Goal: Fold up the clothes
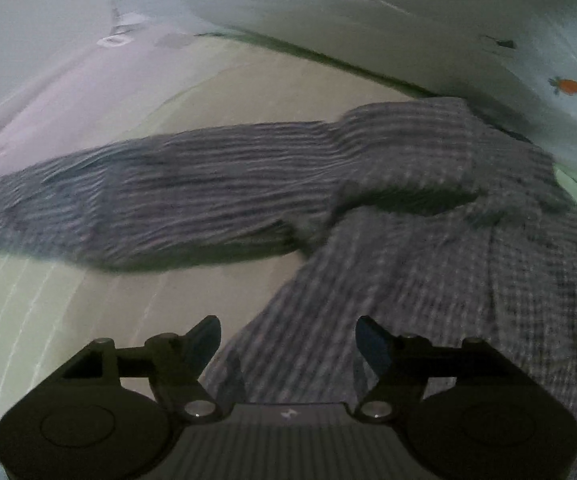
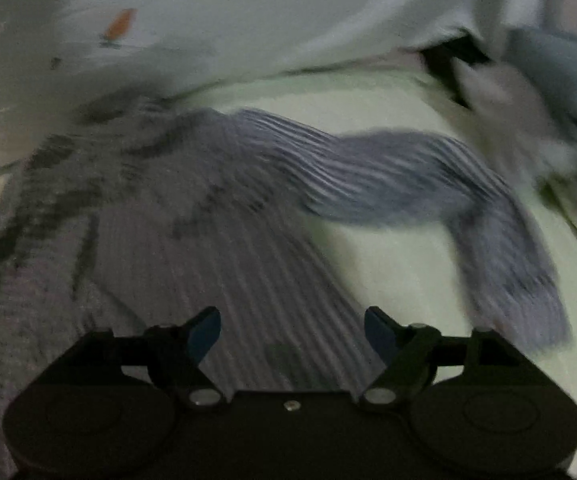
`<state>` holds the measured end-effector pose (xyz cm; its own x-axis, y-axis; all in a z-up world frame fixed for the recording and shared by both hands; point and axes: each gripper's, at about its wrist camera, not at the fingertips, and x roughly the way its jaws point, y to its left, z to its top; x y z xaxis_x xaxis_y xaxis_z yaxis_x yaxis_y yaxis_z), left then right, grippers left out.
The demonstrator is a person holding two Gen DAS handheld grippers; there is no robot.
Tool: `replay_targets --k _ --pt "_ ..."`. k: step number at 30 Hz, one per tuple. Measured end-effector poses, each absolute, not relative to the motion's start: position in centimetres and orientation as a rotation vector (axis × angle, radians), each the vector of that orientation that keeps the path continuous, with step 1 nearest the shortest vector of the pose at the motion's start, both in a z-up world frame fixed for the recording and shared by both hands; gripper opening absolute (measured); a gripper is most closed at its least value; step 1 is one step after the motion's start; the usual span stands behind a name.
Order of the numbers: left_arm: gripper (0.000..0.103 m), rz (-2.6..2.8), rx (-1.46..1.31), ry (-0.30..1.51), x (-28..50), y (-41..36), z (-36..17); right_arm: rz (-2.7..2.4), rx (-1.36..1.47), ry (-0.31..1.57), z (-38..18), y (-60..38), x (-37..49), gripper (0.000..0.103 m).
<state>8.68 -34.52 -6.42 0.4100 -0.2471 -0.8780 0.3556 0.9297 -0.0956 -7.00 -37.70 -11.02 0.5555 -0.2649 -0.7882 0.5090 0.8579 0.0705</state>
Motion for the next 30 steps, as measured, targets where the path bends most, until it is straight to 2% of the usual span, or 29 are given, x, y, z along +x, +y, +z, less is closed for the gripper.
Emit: replay_targets --k 9,19,24,25,26,27,28,29,30 --pt "0.079 -0.492 0.137 1.058 15.5 -43.4 -7.1 -0.318 0.293 0.753 -9.8 -38.0 6.9 0.081" --pt "0.082 -0.670 0.108 0.976 25.6 -54.7 -7.2 -0.270 0.373 0.719 -11.5 -40.3 20.9 0.081" --pt "0.080 -0.762 0.108 1.059 29.0 -59.3 -9.5 -0.220 0.440 0.768 -13.6 -41.1 25.8 0.081" --pt "0.078 -0.777 0.110 1.082 29.3 -60.0 -10.0 -0.212 0.457 0.783 -14.1 -41.3 26.6 0.080" --pt "0.062 -0.791 0.111 1.097 29.6 -60.5 -10.4 -0.194 0.450 0.781 -14.2 -41.2 27.0 0.078" --pt "0.051 -0.810 0.103 1.105 29.6 -60.9 -10.8 -0.175 0.443 0.780 -14.3 -41.1 27.4 0.070" --pt "0.017 -0.838 0.084 1.117 29.8 -61.3 -11.2 -0.156 0.436 0.778 -14.3 -41.1 27.9 0.046" --pt "0.005 -0.855 0.078 1.110 29.9 -61.7 -11.4 -0.138 0.429 0.776 -14.4 -41.0 28.3 0.027" --pt "0.005 -0.855 0.095 1.073 29.9 -62.2 -11.2 -0.119 0.422 0.774 -14.5 -41.0 28.7 0.010"
